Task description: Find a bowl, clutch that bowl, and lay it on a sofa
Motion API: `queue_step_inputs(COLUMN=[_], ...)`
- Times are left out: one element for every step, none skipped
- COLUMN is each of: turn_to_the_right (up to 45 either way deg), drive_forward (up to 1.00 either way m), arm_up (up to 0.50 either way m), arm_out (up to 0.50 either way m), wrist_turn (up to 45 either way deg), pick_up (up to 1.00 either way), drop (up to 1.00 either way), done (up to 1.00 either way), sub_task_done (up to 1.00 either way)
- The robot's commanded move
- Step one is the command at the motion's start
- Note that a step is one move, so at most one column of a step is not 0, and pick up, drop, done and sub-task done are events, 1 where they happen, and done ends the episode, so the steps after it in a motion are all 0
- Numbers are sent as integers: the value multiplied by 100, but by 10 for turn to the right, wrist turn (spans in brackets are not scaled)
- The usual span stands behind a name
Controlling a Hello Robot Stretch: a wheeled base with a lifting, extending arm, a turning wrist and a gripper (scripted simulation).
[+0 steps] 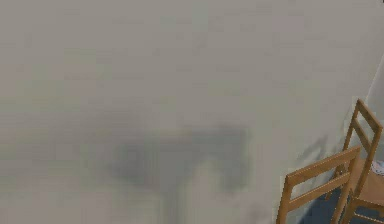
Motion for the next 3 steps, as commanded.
queue_step_inputs(turn_to_the_right=[0,0,0], drive_forward=[0,0,0], arm_up=[10,24,0], arm_out=[0,0,0], wrist_turn=[0,0,-450], pick_up=[0,0,0], drop=[0,0,0], done=[0,0,0], sub_task_done=[0,0,0])
